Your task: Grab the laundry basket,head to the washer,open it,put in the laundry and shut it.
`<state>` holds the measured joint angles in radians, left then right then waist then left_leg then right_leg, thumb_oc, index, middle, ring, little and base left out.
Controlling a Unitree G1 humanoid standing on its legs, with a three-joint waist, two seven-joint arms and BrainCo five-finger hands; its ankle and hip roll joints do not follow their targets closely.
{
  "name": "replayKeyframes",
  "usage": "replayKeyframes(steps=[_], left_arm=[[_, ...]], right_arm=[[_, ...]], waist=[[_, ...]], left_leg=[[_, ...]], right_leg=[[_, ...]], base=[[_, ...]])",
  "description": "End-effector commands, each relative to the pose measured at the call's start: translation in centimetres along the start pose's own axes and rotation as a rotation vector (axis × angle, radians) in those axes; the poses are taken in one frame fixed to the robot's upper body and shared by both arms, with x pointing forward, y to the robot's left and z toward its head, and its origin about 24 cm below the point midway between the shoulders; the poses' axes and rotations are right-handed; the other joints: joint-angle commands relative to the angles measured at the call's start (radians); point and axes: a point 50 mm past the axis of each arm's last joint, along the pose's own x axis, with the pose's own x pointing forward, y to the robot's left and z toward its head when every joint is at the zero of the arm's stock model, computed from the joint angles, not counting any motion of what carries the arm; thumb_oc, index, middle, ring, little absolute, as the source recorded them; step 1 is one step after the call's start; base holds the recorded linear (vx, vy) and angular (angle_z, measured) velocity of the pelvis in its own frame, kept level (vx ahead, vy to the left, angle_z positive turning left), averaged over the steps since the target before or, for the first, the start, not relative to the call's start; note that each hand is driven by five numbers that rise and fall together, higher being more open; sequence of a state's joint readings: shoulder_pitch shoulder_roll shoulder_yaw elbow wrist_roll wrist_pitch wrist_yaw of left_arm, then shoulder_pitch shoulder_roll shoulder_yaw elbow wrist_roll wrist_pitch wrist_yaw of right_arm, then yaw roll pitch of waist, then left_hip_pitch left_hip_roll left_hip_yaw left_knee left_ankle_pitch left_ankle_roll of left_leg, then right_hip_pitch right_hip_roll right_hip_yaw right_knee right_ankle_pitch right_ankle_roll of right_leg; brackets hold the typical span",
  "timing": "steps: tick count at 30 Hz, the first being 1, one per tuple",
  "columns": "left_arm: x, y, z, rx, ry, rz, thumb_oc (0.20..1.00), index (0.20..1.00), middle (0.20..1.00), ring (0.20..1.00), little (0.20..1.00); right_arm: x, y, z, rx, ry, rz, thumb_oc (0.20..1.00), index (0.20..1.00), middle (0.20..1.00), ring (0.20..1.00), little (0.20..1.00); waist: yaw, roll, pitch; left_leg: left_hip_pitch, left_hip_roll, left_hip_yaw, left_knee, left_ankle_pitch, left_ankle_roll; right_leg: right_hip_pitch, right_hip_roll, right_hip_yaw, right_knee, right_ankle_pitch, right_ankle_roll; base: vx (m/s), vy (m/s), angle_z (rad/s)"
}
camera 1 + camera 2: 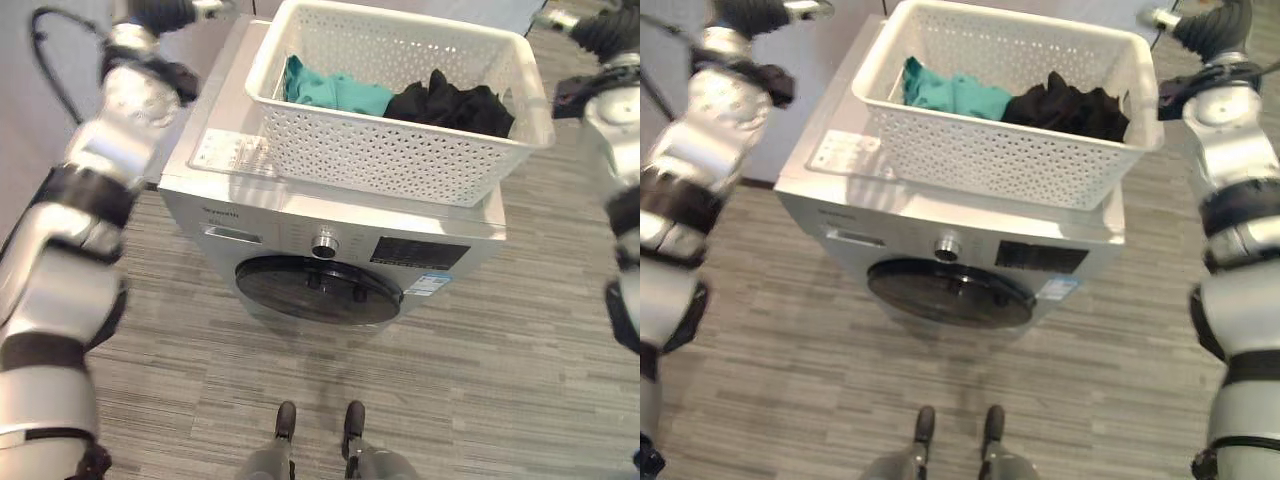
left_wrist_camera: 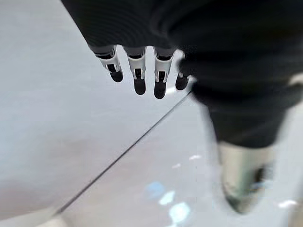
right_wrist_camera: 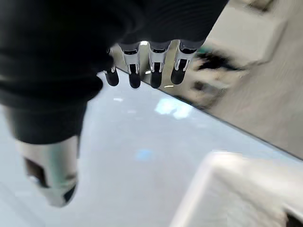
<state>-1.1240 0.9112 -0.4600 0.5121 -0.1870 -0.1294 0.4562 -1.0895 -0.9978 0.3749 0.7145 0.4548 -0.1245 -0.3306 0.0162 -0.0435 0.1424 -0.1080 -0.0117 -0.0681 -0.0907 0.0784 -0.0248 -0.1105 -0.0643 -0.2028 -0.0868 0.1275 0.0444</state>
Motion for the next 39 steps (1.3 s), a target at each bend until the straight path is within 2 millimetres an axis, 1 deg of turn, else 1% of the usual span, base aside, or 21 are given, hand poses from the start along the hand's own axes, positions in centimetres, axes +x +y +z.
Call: replayKeyframes(steps=[1,2,3,5,7,8,10,11,14,16,17,18,19,22,24,25,26,27,30,34,39], left_arm=[[-2.9,5.3,-3.6,0.117,0.051,0.151,1.0,1.0,1.0,1.0,1.0],[-3.1,5.2,-3.6,0.119,0.054,0.145,1.0,1.0,1.0,1.0,1.0],[-6.1,7.6,-5.9,0.207,0.116,0.172,1.0,1.0,1.0,1.0,1.0],[-7.6,8.4,-6.8,0.248,0.145,0.168,1.0,1.0,1.0,1.0,1.0],[-12.9,10.5,-9.4,0.339,0.272,0.167,1.0,1.0,1.0,1.0,1.0],[-13.1,10.5,-9.4,0.341,0.275,0.164,1.0,1.0,1.0,1.0,1.0],[-18.3,11.2,-11.3,0.342,0.42,0.155,1.0,1.0,1.0,1.0,1.0],[-18.6,11.2,-11.2,0.344,0.423,0.151,1.0,1.0,1.0,1.0,1.0],[-25.1,10.9,-12.5,0.312,0.615,0.087,1.0,1.0,1.0,1.0,1.0],[-31.0,8.9,-13.4,0.13,0.835,0.053,1.0,1.0,1.0,1.0,1.0],[-31.2,9.0,-13.4,0.127,0.838,0.052,1.0,1.0,1.0,1.0,1.0],[-35.6,6.9,-13.9,0.024,1.014,0.007,1.0,1.0,1.0,1.0,1.0],[-35.7,6.9,-13.9,0.024,1.015,0.006,1.0,1.0,1.0,1.0,1.0],[-39.9,2.5,-14.6,-0.118,1.204,-0.078,1.0,1.0,1.0,1.0,1.0],[-43.3,-2.4,-14.4,-0.252,1.362,-0.174,1.0,1.0,1.0,1.0,1.0],[-46.3,-5.2,-13.9,-0.317,1.517,-0.215,1.0,1.0,1.0,1.0,1.0],[-46.3,-5.3,-13.9,-0.318,1.516,-0.214,1.0,1.0,1.0,1.0,1.0],[-49.0,-8.0,-12.6,-0.336,1.634,-0.336,1.0,1.0,1.0,1.0,1.0],[-51.0,-10.0,-11.2,-0.254,1.655,-0.565,1.0,1.0,1.0,1.0,1.0],[-51.2,-10.5,-11.1,-0.154,1.594,-0.721,1.0,1.0,1.0,1.0,1.0],[-50.3,-11.0,-11.2,-0.152,1.541,-0.728,1.0,1.0,1.0,1.0,1.0]], right_arm=[[-2.5,-8.1,-1.2,-0.125,-0.071,-0.214,1.0,1.0,1.0,1.0,1.0],[-2.7,-8.1,-1.4,-0.127,-0.066,-0.211,1.0,1.0,1.0,1.0,1.0],[-5.2,-9.9,-3.1,-0.165,-0.048,-0.232,1.0,1.0,1.0,1.0,1.0],[-6.5,-10.4,-4.0,-0.177,-0.032,-0.233,1.0,1.0,1.0,1.0,1.0],[-10.6,-10.8,-7.0,-0.215,0.064,-0.184,1.0,1.0,1.0,1.0,1.0],[-10.8,-10.7,-7.1,-0.217,0.067,-0.18,1.0,1.0,1.0,1.0,1.0],[-15.2,-10.2,-9.8,-0.213,0.181,-0.111,1.0,1.0,1.0,1.0,1.0],[-15.4,-10.2,-9.8,-0.214,0.185,-0.106,1.0,1.0,1.0,1.0,1.0],[-21.5,-8.5,-13.1,-0.215,0.389,0.039,1.0,1.0,1.0,1.0,1.0],[-26.2,-6.6,-15.1,-0.158,0.559,0.175,1.0,1.0,1.0,1.0,1.0],[-26.3,-6.7,-15.1,-0.16,0.561,0.179,1.0,1.0,1.0,1.0,1.0],[-29.4,-4.5,-16.1,-0.089,0.671,0.292,1.0,1.0,1.0,1.0,1.0],[-29.4,-4.5,-16.2,-0.09,0.672,0.293,1.0,1.0,1.0,1.0,1.0],[-32.1,-0.8,-17.3,-0.004,0.767,0.404,1.0,1.0,1.0,1.0,1.0],[-33.8,3.2,-17.7,0.049,0.802,0.532,1.0,1.0,1.0,1.0,1.0],[-34.3,5.7,-17.5,0.051,0.789,0.618,1.0,1.0,1.0,1.0,1.0],[-34.3,5.7,-17.5,0.051,0.788,0.618,1.0,1.0,1.0,1.0,1.0],[-34.1,8.1,-17.7,0.01,0.766,0.7,1.0,1.0,1.0,1.0,1.0],[-33.2,10.3,-17.6,-0.009,0.731,0.741,1.0,1.0,1.0,1.0,1.0],[-31.5,12.0,-17.9,-0.092,0.682,0.793,1.0,1.0,1.0,1.0,1.0],[-29.5,12.7,-17.2,-0.207,0.553,0.843,1.0,1.0,1.0,1.0,1.0]], waist=[[0.013,0.012,-0.033],[0.015,0.012,-0.039],[0.012,0.007,-0.047],[0.014,0.004,-0.053],[0.014,0.0,-0.066],[0.014,0.001,-0.072],[0.006,0.0,-0.077],[0.006,0.002,-0.083],[-0.002,0.001,-0.086],[-0.011,0.001,-0.076],[-0.011,0.002,-0.08],[-0.014,0.001,-0.075],[-0.015,0.002,-0.077],[-0.018,0.002,-0.073],[-0.02,0.0,-0.068],[-0.018,-0.003,-0.067],[-0.019,-0.003,-0.065],[-0.015,-0.005,-0.07],[-0.006,-0.006,-0.076],[0.015,-0.011,-0.077],[0.045,-0.018,-0.044]], left_leg=[[0.075,0.095,0.043,0.003,-0.084,-0.046],[0.083,0.098,0.042,0.003,-0.098,-0.047],[0.091,0.097,0.049,0.003,-0.093,-0.044],[0.1,0.098,0.052,0.003,-0.098,-0.042],[0.118,0.1,0.068,0.003,-0.106,-0.038],[0.125,0.102,0.068,0.004,-0.12,-0.039],[0.13,0.101,0.081,0.004,-0.115,-0.033],[0.135,0.103,0.08,0.004,-0.125,-0.034],[0.139,0.102,0.083,0.005,-0.127,-0.028],[0.142,0.102,0.086,0.007,-0.129,-0.024],[0.143,0.102,0.086,0.007,-0.129,-0.024],[0.145,0.101,0.09,0.009,-0.128,-0.022],[0.145,0.101,0.09,0.008,-0.128,-0.022],[0.142,0.101,0.097,0.01,-0.124,-0.02],[0.14,0.099,0.102,0.012,-0.118,-0.019],[0.139,0.096,0.099,0.013,-0.115,-0.018],[0.14,0.096,0.099,0.013,-0.116,-0.018],[0.14,0.094,0.096,0.013,-0.114,-0.018],[0.14,0.095,0.089,0.012,-0.113,-0.02],[0.137,0.105,0.079,0.018,-0.109,-0.029],[0.094,0.14,0.07,0.078,-0.105,-0.048]], right_leg=[[0.083,-0.068,-0.013,0.009,-0.108,0.105],[0.091,-0.064,-0.011,0.005,-0.118,0.107],[0.093,-0.068,-0.004,0.007,-0.11,0.105],[0.099,-0.067,0.001,0.005,-0.111,0.105],[0.107,-0.068,0.015,0.004,-0.109,0.107],[0.113,-0.066,0.018,0.002,-0.119,0.109],[0.11,-0.068,0.026,0.004,-0.11,0.106],[0.116,-0.066,0.028,0.002,-0.118,0.108],[0.117,-0.066,0.036,0.005,-0.117,0.102],[0.12,-0.066,0.037,0.007,-0.117,0.096],[0.121,-0.066,0.037,0.007,-0.117,0.096],[0.12,-0.067,0.039,0.009,-0.114,0.094],[0.119,-0.067,0.039,0.009,-0.115,0.095],[0.11,-0.068,0.048,0.011,-0.109,0.095],[0.105,-0.071,0.052,0.018,-0.107,0.096],[0.104,-0.073,0.052,0.02,-0.108,0.096],[0.104,-0.073,0.052,0.02,-0.108,0.096],[0.106,-0.075,0.048,0.02,-0.11,0.095],[0.113,-0.077,0.042,0.019,-0.114,0.093],[0.12,-0.069,0.038,0.016,-0.119,0.086],[0.121,-0.04,0.045,0.003,-0.127,0.069]], base=[[0.07,-0.005,0.05],[0.05,0.002,-0.02],[0.08,-0.004,-0.13],[0.02,0.001,-0.24],[0.03,-0.002,-0.19],[0.06,0.0,-0.17],[0.01,0.006,-0.29],[-0.06,0.004,-0.2],[-0.01,-0.002,-0.14],[-0.04,0.003,-0.05],[-0.08,0.013,0.0],[-0.03,0.009,0.0],[-0.05,0.01,0.0],[-0.06,0.012,-0.02],[-0.09,0.0,-0.15],[-0.07,-0.008,-0.22],[-0.06,-0.016,-0.12],[-0.02,-0.008,-0.06],[-0.01,-0.021,0.05],[-0.03,-0.075,0.17],[-0.12,-0.144,0.04]])
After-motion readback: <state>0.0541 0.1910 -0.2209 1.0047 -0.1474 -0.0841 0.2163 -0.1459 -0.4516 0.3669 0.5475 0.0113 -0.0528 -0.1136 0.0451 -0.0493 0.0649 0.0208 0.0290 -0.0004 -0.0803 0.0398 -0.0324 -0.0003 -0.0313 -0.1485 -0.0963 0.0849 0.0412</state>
